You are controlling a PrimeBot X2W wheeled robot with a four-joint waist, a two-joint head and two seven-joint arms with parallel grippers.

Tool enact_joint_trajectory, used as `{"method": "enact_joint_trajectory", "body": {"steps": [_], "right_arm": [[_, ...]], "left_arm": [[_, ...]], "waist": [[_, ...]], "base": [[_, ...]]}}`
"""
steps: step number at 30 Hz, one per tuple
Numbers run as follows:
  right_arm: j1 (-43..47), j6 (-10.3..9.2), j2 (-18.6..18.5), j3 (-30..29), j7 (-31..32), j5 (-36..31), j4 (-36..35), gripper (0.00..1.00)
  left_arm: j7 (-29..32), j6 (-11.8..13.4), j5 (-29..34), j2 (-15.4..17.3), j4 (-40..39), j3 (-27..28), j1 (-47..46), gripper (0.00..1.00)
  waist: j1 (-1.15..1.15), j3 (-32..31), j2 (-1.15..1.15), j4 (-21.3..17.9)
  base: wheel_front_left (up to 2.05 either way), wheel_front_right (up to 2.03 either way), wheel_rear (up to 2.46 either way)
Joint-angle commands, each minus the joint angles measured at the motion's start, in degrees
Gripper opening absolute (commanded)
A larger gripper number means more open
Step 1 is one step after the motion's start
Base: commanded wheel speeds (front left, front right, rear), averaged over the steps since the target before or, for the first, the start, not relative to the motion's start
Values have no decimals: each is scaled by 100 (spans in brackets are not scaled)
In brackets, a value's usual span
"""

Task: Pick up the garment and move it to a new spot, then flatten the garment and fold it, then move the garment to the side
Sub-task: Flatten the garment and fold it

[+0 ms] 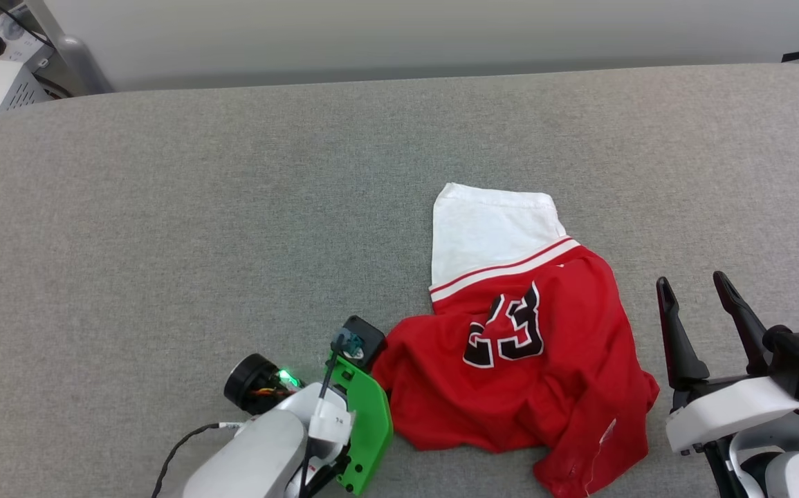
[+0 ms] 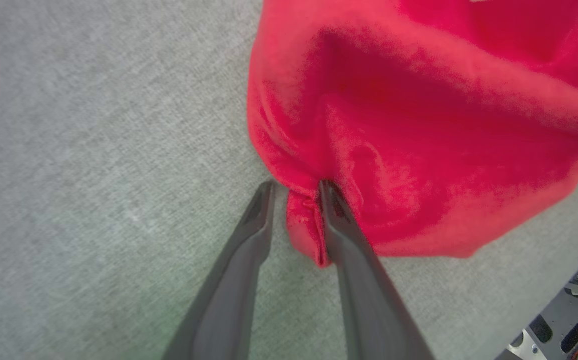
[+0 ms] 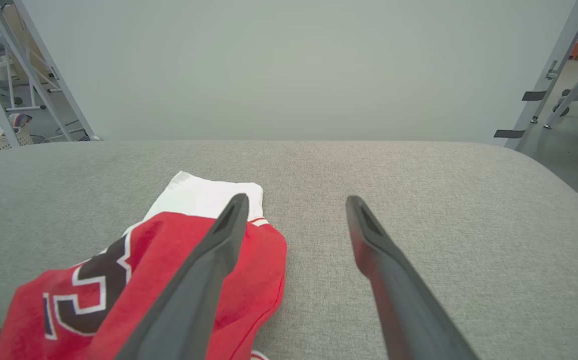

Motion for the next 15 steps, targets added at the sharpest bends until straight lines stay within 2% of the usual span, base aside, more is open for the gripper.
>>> {"method": "enact_joint_trajectory", "body": {"steps": [1, 6, 11, 15], "right_arm": [[-100, -3, -2, 4, -45, 48, 27, 100], [-142, -3, 5, 30, -60, 80, 85, 100], [-112, -3, 32, -1, -75, 93, 138, 100], [-59, -3, 63, -54, -72, 93, 181, 100]], "left_arm": [[234, -151, 45, -87, 215, -331, 256, 0], [230, -201, 96, -44, 249, -480, 161, 0], [-243, 120, 169, 78, 109, -175, 15, 0], [-574, 459, 301, 319, -221, 118, -136, 0]], "waist": [[0, 4, 0, 4], [0, 6, 0, -5], [0, -72, 0, 21], [0, -201, 0, 88]], "base": [[0, 0, 0], [0, 0, 0], [0, 0, 0], [0, 0, 0]]}}
